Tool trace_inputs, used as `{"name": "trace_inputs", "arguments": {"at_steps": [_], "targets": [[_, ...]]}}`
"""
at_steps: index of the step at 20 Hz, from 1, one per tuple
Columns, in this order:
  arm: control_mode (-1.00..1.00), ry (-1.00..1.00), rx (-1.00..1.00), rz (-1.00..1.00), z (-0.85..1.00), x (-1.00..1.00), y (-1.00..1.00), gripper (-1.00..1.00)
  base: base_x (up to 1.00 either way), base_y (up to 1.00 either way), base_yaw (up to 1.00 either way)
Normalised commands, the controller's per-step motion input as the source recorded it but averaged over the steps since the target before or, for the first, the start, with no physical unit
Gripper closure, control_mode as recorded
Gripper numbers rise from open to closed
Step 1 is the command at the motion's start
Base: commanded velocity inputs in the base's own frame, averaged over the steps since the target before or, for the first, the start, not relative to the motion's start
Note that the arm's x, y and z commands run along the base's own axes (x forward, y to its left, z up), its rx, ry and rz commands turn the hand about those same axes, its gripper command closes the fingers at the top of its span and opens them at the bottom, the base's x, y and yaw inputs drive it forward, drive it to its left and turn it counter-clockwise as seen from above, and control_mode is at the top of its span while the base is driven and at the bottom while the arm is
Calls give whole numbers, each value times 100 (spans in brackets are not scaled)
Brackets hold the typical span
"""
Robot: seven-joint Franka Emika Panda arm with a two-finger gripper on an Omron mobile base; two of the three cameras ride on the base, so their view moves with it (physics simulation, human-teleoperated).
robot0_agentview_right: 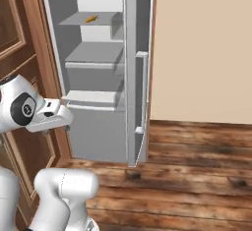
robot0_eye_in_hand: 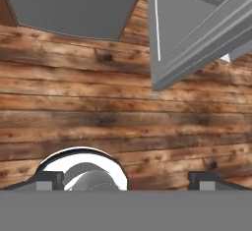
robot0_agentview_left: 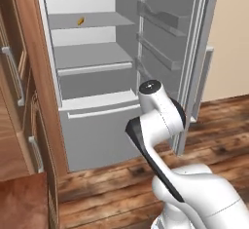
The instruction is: Place the cold items (carrot and peach) from the fridge in one tupperware on the dining counter. Place the warm items (kebab skewer and hot dog) in the stove area in another tupperware.
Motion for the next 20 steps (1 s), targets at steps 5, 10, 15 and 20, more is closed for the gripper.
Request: {"name": "trace_inputs", "arguments": {"at_steps": [5, 10, 15, 20], "targets": [[100, 0, 0, 0, 0, 0, 0, -100, 52, 49, -24], [100, 0, 0, 0, 0, 0, 0, -100, 57, 35, -2], [100, 0, 0, 0, 0, 0, 0, -100, 66, 18, 3], [100, 0, 0, 0, 0, 0, 0, -100, 65, 17, 12]]}}
